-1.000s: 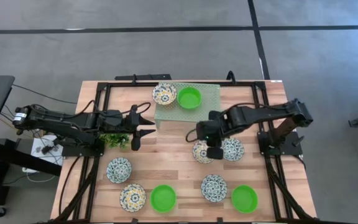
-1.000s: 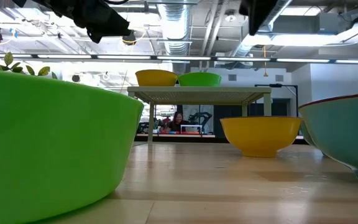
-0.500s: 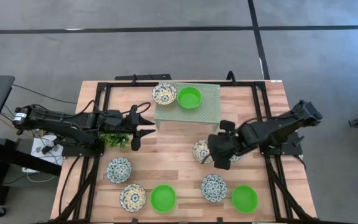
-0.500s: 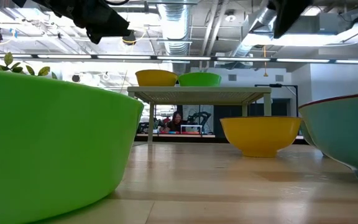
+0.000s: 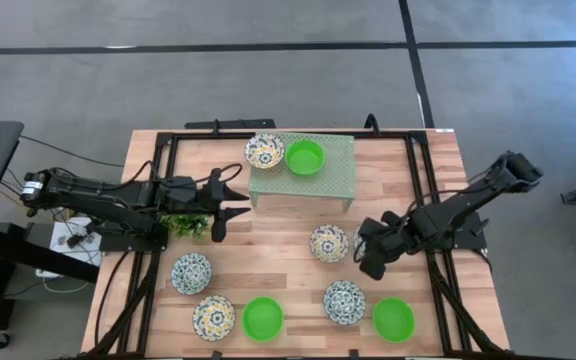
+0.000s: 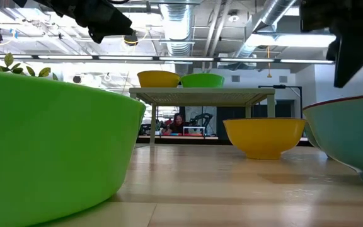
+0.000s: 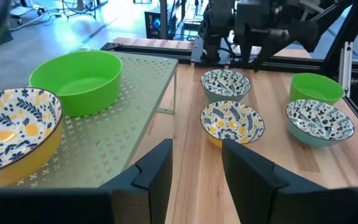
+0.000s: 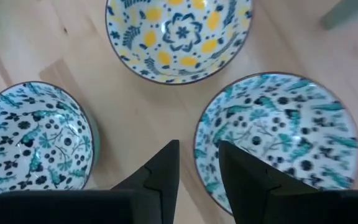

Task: Pick & Place Mini bowls
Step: Put the top blue bowl on the shelf

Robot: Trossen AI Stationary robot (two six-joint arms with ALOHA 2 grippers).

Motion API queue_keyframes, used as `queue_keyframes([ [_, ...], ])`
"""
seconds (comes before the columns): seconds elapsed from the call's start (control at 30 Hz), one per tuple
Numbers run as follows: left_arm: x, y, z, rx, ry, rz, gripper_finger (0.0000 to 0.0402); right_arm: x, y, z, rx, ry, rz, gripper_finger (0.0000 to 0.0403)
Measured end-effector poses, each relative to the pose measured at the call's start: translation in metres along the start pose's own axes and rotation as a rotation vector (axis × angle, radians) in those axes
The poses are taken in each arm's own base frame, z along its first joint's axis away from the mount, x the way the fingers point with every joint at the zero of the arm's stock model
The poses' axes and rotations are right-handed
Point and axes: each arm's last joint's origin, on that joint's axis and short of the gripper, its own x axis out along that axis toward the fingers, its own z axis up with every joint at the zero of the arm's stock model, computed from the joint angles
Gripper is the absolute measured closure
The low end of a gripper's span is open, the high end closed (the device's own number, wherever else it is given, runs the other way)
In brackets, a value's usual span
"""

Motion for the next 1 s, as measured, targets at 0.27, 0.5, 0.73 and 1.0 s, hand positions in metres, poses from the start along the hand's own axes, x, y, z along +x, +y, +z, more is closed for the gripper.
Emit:
queue_keyframes([
  [0.27,0.000,0.000,0.000,0.000,-0.001,0.000,0.0262,0.025,0.009,-0.004,-0.035,0.048,-0.022,0.0294],
  [0.5,0.000,0.000,0.000,0.000,-0.001,0.000,0.0262,0.045,0.013,-0.007,-0.070,0.116,-0.078,0.0294],
  [0.73,0.000,0.000,0.000,-0.001,-0.004,0.000,0.0262,0.057,0.011,-0.003,-0.109,0.144,-0.123,0.0294],
  [1.0,0.000,0.000,0.001,-0.001,-0.007,0.000,0.0262,0.072,0.003,0.005,-0.061,0.179,-0.176,0.0295],
])
